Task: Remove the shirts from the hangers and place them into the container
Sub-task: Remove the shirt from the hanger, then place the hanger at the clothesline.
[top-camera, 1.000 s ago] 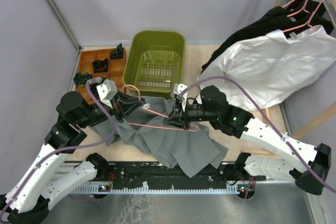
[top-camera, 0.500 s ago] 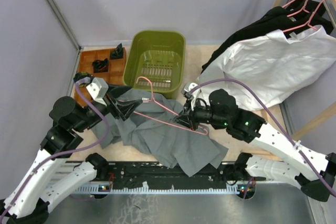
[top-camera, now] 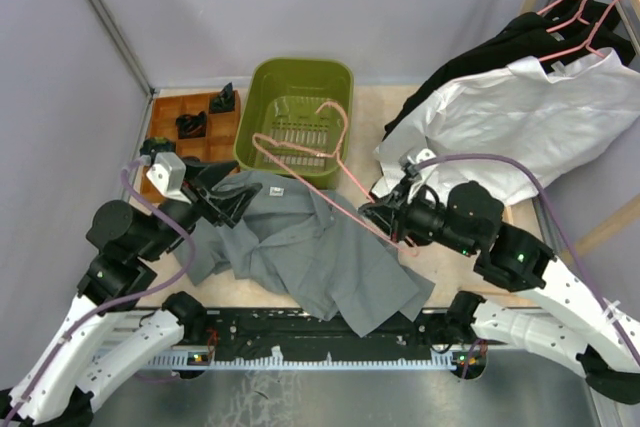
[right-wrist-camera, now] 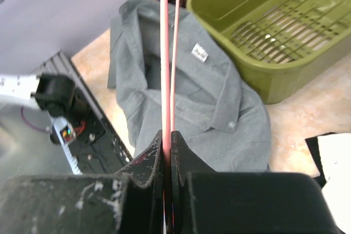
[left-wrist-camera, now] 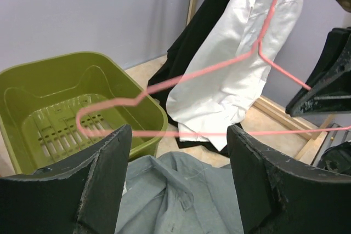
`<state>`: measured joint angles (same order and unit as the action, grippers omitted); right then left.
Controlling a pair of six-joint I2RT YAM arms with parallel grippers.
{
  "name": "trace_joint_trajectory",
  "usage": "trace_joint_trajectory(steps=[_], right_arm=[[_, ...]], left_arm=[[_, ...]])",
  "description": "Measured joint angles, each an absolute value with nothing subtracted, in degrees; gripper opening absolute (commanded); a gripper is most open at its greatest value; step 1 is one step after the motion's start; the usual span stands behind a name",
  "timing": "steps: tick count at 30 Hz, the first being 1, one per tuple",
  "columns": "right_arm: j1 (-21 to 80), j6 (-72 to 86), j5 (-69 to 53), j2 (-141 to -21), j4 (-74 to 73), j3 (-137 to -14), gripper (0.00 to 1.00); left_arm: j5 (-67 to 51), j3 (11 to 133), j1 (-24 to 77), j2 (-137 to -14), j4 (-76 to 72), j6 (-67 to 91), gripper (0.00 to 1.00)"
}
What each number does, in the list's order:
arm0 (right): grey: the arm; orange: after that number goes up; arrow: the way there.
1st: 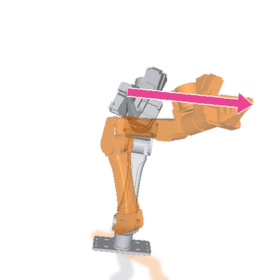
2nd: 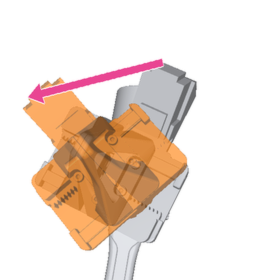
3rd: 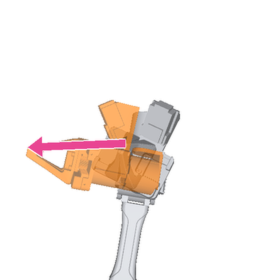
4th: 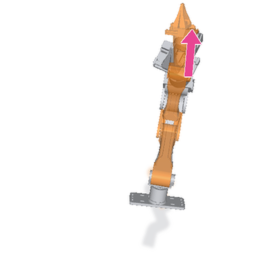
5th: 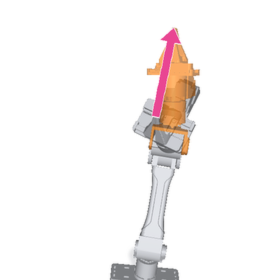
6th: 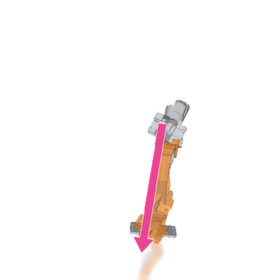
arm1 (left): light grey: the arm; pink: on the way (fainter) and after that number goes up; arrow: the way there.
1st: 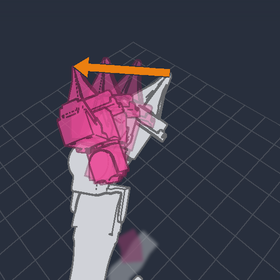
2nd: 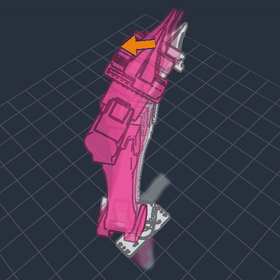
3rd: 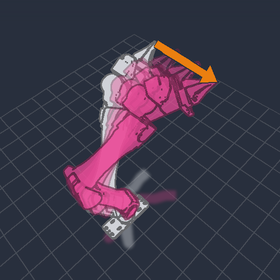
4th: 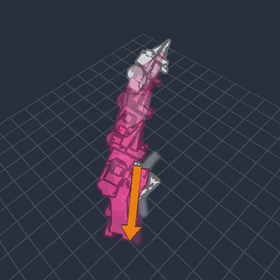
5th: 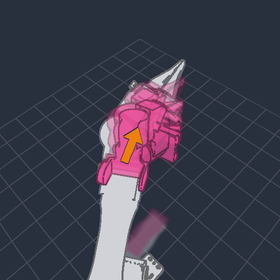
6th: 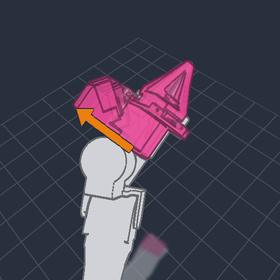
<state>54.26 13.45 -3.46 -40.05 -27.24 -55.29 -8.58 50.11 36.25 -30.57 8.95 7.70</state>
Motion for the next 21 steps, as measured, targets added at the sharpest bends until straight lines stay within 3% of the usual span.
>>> trace_joint_trajectory(steps=[6, 14, 16, 21], right_arm=[[54.3, 22.8, 9.7, -41.9, -24.5, -57.3, 0.0], [54.8, 33.7, 23.4, -58.2, -21.5, -63.7, 0.0], [55.7, 35.0, 28.1, -62.3, -22.4, -65.9, 0.0], [59.0, 37.2, 39.9, -69.0, -23.6, -70.5, 0.0]], left_arm=[[-12.7, 49.6, 36.2, -33.4, 5.8, 9.2, 0.76], [-19.6, 49.3, 38.1, -45.0, 3.5, 9.1, 0.87], [-18.2, 48.4, 42.1, -46.1, 2.0, 8.5, 0.96], [-10.6, 46.8, 55.9, -48.7, -3.4, 3.8, 1.0]])
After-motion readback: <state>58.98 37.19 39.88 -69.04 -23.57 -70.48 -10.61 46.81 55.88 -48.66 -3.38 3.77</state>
